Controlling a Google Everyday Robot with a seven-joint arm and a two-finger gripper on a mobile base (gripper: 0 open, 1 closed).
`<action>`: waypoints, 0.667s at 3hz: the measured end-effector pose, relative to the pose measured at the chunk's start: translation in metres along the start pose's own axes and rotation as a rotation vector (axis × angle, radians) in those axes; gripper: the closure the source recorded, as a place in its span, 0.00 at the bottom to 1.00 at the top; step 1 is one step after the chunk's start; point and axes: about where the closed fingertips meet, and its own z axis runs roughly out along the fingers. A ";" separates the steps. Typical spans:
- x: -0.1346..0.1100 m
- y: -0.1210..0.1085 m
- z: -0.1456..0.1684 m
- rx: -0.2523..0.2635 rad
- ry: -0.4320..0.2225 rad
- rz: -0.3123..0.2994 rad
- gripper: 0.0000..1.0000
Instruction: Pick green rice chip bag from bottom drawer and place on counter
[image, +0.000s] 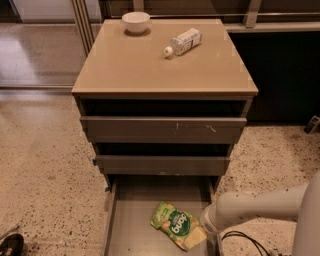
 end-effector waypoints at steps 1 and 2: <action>0.000 0.001 0.006 0.014 0.030 -0.010 0.00; -0.011 0.007 0.027 -0.020 0.001 -0.020 0.00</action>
Offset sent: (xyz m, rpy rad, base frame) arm 0.0210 0.0374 -0.0353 0.1188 -0.0427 0.0378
